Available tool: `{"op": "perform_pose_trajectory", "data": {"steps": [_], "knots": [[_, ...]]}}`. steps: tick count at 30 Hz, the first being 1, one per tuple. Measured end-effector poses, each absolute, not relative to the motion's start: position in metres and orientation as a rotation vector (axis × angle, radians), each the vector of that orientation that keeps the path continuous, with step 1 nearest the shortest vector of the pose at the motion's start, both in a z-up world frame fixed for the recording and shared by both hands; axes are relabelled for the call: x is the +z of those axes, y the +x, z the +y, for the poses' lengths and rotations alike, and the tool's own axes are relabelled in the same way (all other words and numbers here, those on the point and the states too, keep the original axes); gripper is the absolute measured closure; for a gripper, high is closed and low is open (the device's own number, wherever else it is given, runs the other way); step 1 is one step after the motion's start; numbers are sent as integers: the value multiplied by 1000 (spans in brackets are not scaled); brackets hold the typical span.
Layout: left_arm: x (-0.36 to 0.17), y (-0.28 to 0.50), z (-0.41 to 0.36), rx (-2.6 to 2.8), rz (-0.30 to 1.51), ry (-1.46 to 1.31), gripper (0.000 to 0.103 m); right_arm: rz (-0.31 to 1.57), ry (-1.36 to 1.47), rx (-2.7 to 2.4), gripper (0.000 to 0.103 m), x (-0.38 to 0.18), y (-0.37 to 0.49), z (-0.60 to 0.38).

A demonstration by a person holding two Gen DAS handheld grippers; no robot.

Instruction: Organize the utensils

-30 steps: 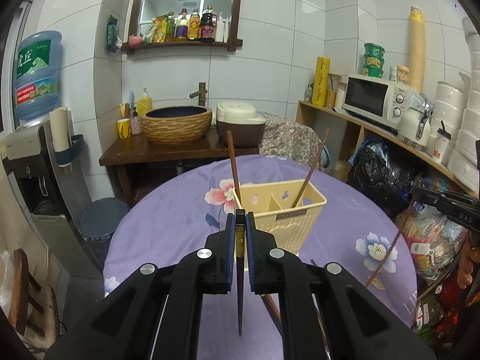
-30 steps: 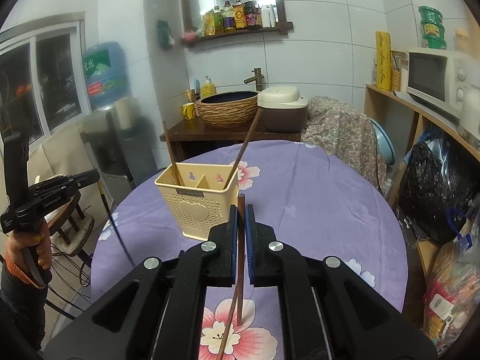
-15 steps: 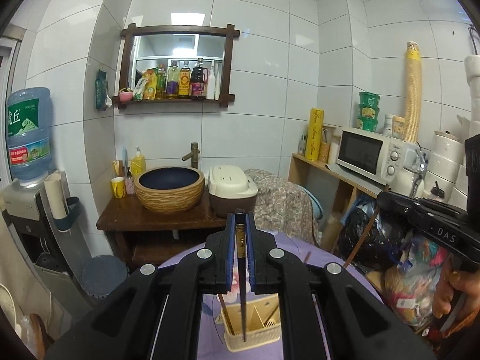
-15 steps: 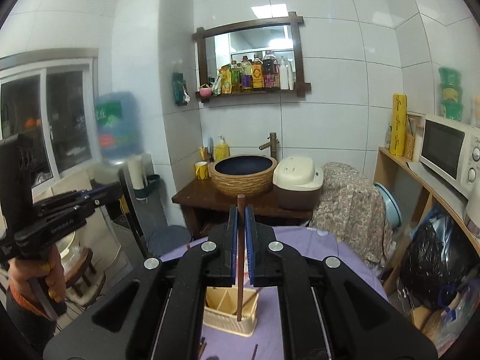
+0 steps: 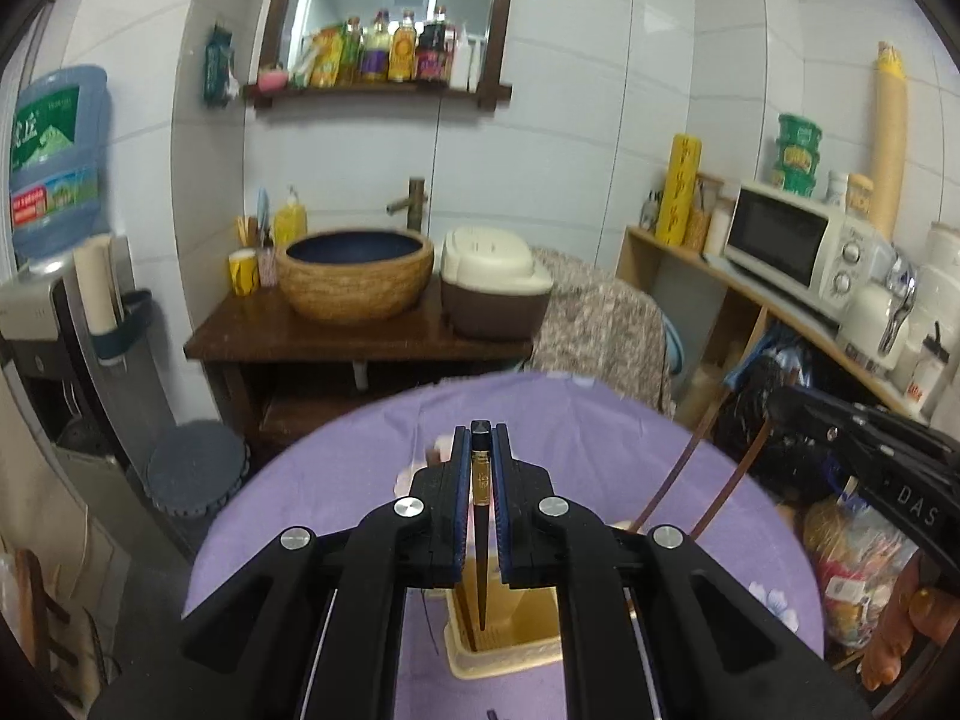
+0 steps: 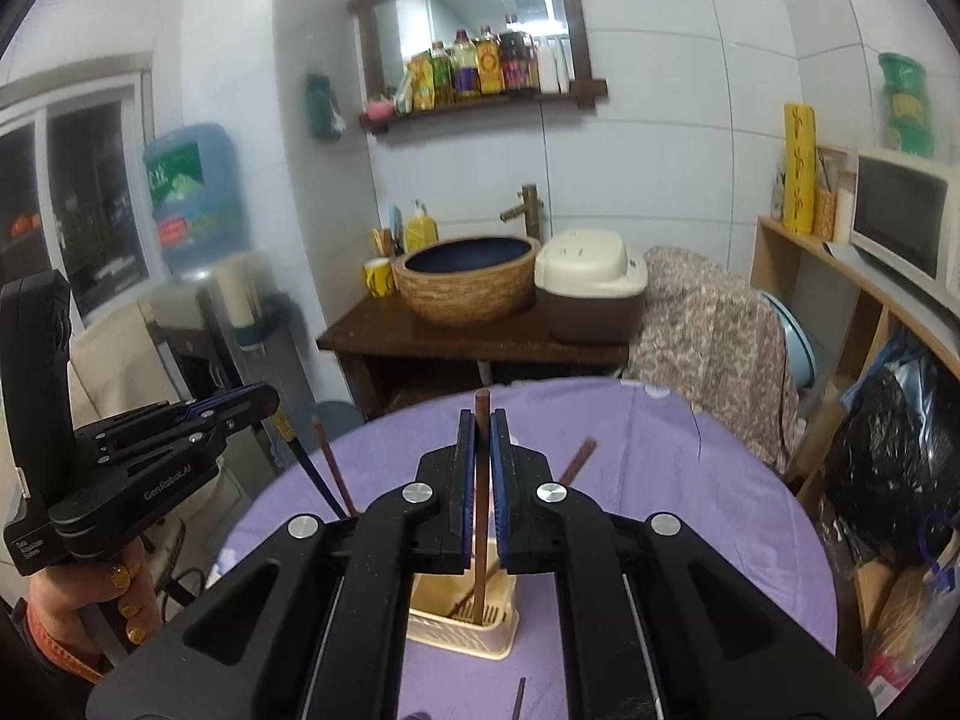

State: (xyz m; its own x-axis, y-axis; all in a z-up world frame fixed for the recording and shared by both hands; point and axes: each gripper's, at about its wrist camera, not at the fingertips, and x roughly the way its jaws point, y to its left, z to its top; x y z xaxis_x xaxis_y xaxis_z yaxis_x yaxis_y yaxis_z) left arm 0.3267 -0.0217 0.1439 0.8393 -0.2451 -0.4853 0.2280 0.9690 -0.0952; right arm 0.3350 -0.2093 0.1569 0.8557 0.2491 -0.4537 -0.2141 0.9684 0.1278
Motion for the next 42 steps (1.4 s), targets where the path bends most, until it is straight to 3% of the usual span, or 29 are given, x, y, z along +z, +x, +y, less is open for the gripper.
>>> {"op": "perform_pose_trajectory", "data": {"steps": [4, 10, 12, 13, 14, 15, 17, 18, 20, 23, 26, 42], "knots": [[114, 330, -19, -244, 566, -25, 95, 525, 89, 239, 97, 131, 343, -211], [111, 327, -21, -247, 557, 2, 93, 501, 99, 231, 97, 127, 342, -214], [113, 325, -20, -253, 555, -2, 79, 495, 107, 234, 95, 127, 340, -215], [115, 321, -18, -245, 541, 1, 59, 492, 111, 238, 93, 128, 339, -216], [117, 318, -18, -238, 527, 5, 44, 489, 115, 236, 82, 127, 337, -218], [118, 314, -17, -231, 510, 8, 42, 479, 120, 232, 57, 127, 334, -219], [121, 305, -15, -226, 484, 20, 39, 440, 116, 215, 28, 129, 326, -221], [121, 301, -14, -229, 478, 25, 36, 417, 108, 205, 27, 131, 320, -221], [120, 288, -9, -218, 454, 26, 20, 395, 103, 209, 25, 132, 310, -222], [113, 270, -2, -195, 436, 21, 7, 362, 114, 216, 15, 131, 289, -226], [97, 252, 2, -190, 452, 33, 6, 358, 77, 184, 9, 123, 267, -225], [-33, 207, 29, -135, 750, 27, 6, 665, 11, 60, 8, -19, 209, -244]]}}
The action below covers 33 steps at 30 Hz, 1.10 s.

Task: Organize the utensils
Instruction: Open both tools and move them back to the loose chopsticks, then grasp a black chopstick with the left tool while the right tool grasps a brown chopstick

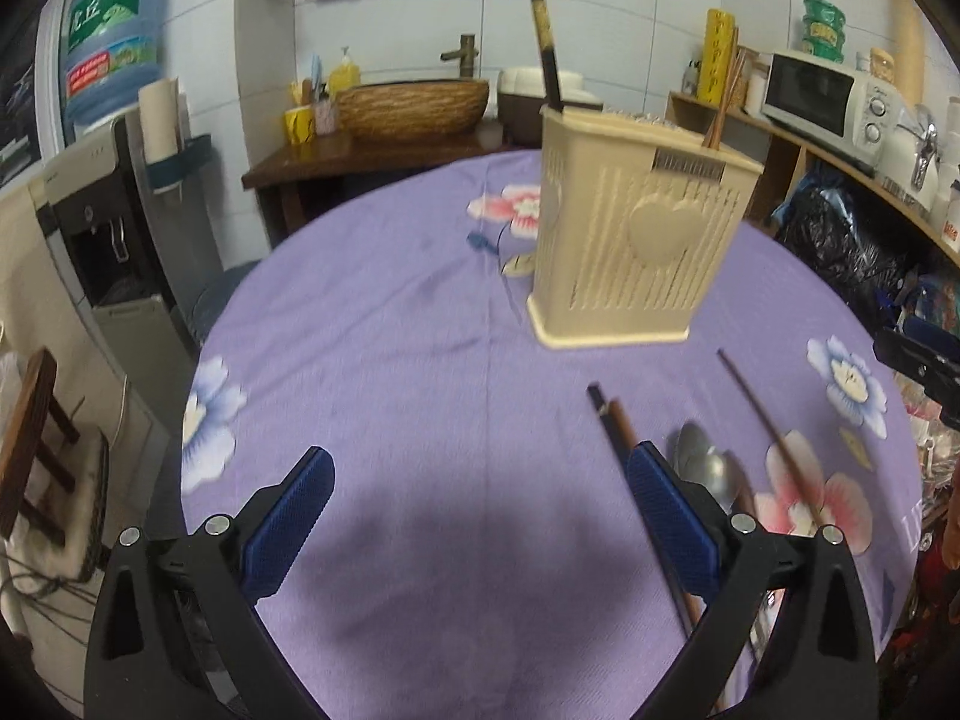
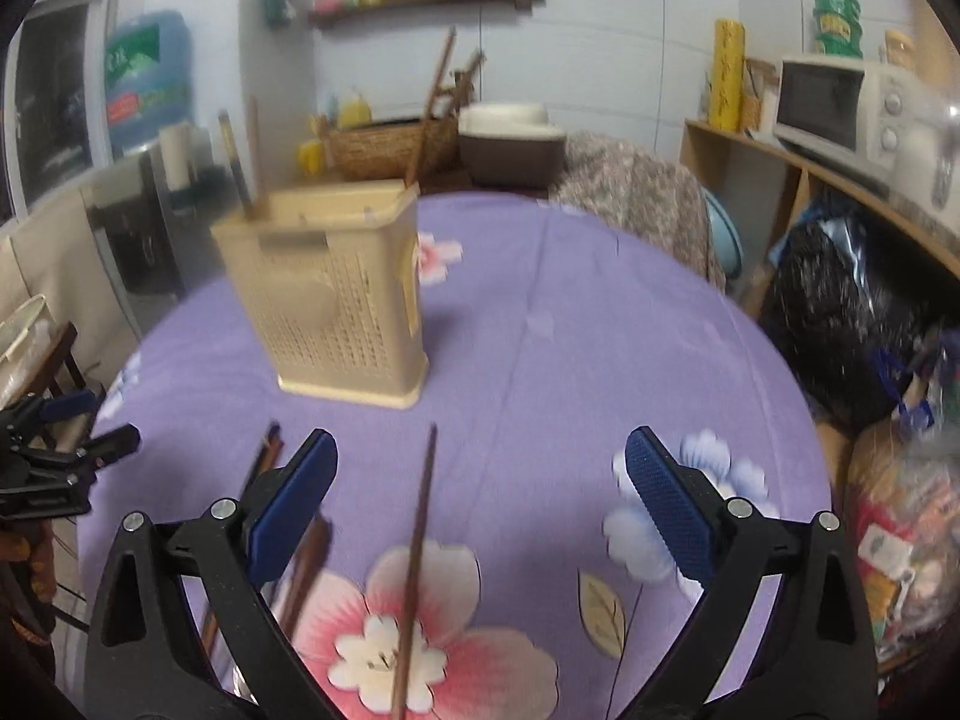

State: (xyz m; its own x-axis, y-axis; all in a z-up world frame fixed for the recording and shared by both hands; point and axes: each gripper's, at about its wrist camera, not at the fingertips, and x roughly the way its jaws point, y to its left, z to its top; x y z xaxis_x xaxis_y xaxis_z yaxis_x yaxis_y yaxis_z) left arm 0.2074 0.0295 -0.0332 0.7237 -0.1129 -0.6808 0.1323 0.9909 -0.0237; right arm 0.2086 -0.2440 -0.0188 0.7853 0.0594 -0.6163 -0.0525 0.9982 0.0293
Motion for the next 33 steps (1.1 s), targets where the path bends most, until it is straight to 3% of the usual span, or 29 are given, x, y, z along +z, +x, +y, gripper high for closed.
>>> {"op": "perform_pose_trajectory", "data": {"steps": [9, 19, 33], "knots": [[-66, 187, 35, -107, 815, 14, 11, 783, 21, 14, 8, -70, 181, -246], [-70, 187, 13, -217, 853, -18, 34, 831, -46, 35, 8, -85, 188, -228], [-84, 181, -35, -234, 885, 128, 34, 839, -10, 24, 8, -88, 186, -235]]}}
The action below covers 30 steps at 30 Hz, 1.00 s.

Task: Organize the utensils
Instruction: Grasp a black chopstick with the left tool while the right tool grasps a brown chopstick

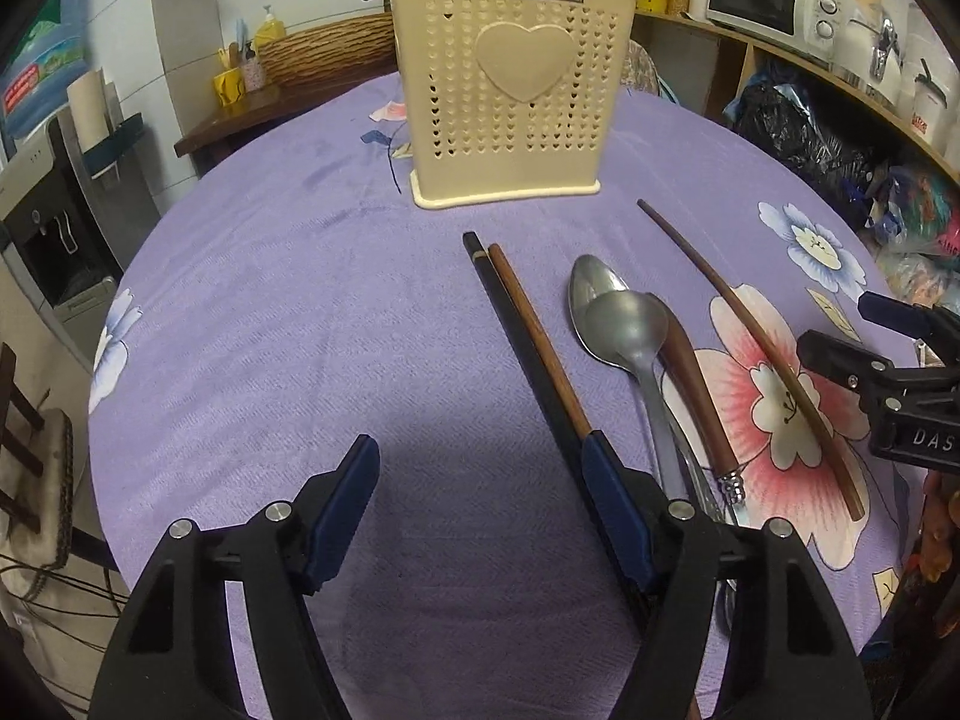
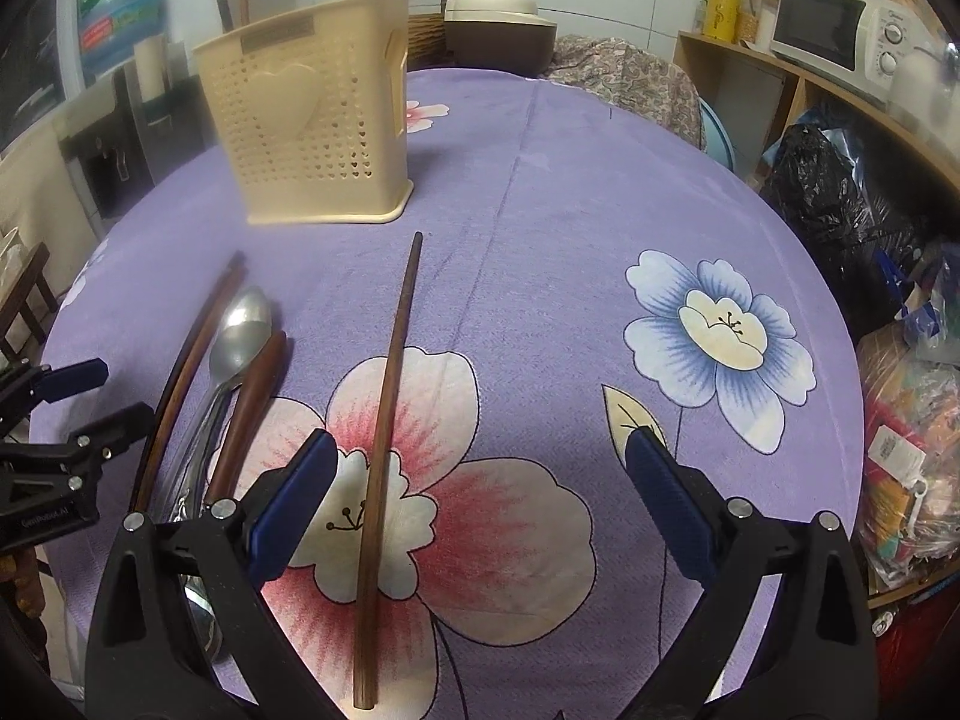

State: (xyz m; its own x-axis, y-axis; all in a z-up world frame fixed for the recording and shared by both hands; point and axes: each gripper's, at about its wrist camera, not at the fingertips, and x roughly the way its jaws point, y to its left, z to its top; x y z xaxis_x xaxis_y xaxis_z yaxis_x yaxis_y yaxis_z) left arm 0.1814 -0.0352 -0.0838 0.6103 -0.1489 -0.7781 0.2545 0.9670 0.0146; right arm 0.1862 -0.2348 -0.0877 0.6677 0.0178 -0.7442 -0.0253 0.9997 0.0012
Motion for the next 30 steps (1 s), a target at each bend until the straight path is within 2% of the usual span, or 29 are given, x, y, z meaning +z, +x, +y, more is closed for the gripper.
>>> {"op": "perform_pose_trajectory", "data": {"steps": [10, 19, 26, 30], "knots": [[-84, 188, -37, -225, 906, 134, 34, 847, -9, 22, 8, -89, 185, -233], [-81, 195, -5, -198, 922, 76, 35, 842, -13, 26, 8, -84, 185, -235], [-71, 209, -28, -240, 890, 157, 35, 820, -2, 70, 8, -73, 197, -234], [-78, 228, -35, -236, 917, 190, 45, 815, 17, 72, 8, -67, 201, -239]]}}
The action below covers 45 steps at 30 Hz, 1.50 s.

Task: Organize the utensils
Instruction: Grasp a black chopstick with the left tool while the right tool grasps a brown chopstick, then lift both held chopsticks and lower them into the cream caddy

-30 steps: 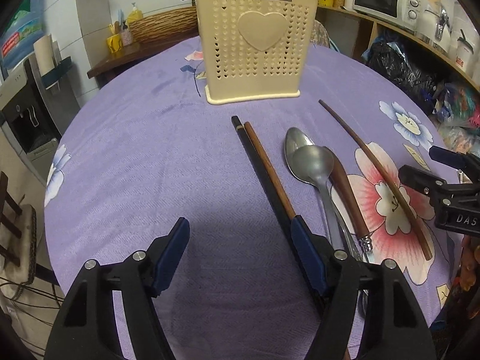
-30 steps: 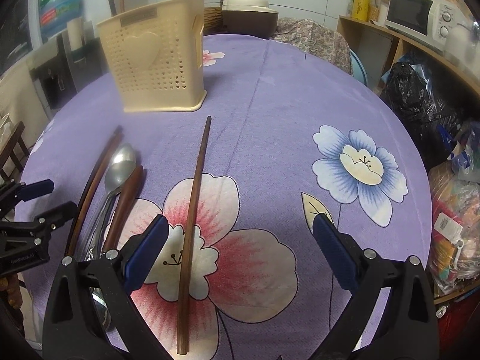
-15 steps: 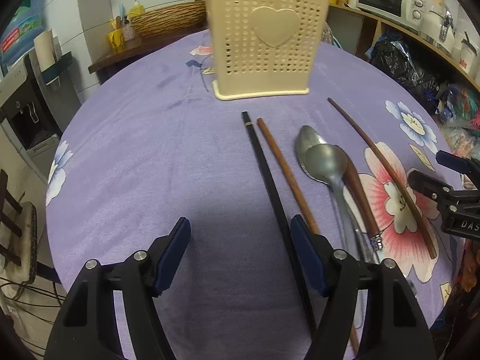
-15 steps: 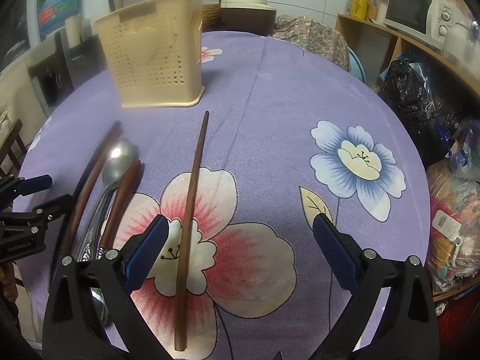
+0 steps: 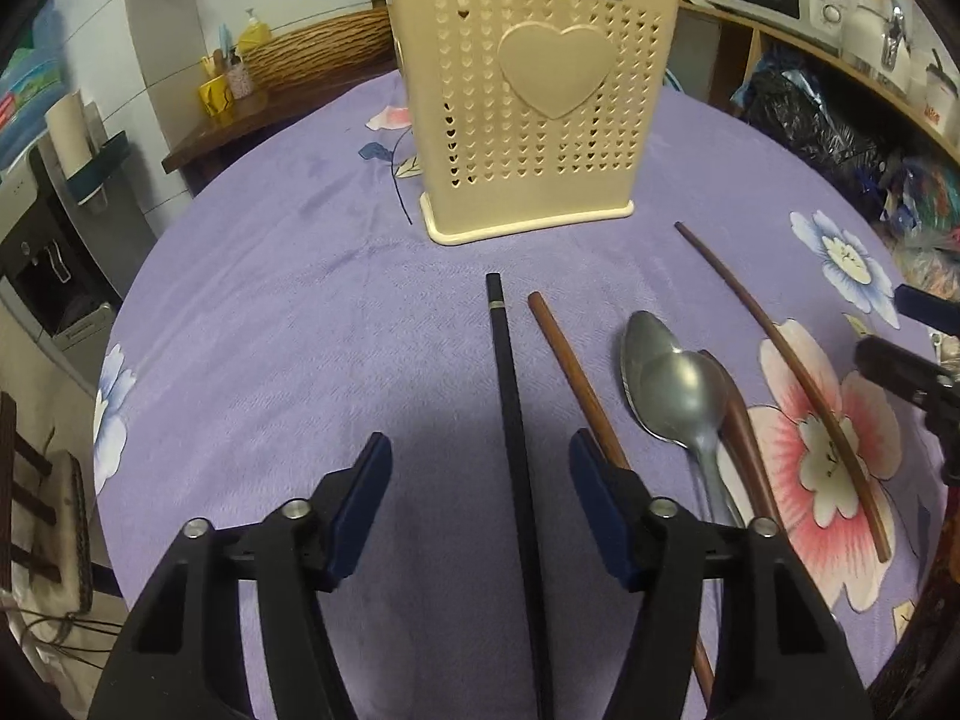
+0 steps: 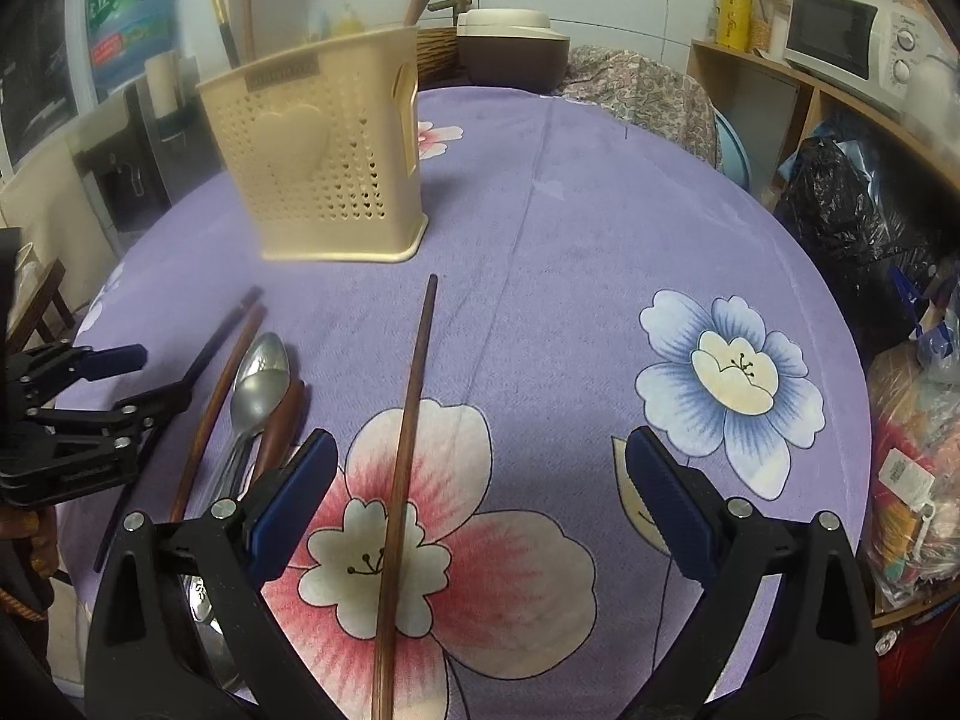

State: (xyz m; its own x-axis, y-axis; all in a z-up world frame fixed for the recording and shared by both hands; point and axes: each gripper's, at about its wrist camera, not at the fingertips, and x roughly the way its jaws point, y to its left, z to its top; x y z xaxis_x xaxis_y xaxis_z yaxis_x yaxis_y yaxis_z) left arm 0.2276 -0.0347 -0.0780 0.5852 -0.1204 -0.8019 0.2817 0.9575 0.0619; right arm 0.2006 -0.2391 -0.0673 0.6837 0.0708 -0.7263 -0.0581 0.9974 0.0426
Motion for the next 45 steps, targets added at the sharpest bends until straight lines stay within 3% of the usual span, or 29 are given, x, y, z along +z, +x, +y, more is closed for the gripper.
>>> {"op": "perform_pose_trajectory", "data": {"steps": [4, 13, 22, 27, 38, 45], "knots": [[-82, 246, -28, -237, 939, 193, 55, 817, 27, 73, 8, -66, 201, -242], [-80, 266, -18, -251, 973, 140, 55, 840, 54, 154, 8, -66, 233, -229], [-78, 287, -26, -215, 972, 107, 56, 939, 37, 132, 46, -87, 288, -213], [-77, 291, -31, -203, 964, 135, 67, 970, 9, 122, 65, -94, 301, -203], [-76, 297, -35, -203, 960, 123, 93, 963, -40, 116, 93, -96, 311, -189], [-77, 299, -34, -203, 947, 104, 93, 948, -2, 134, 96, -95, 310, -195]]}}
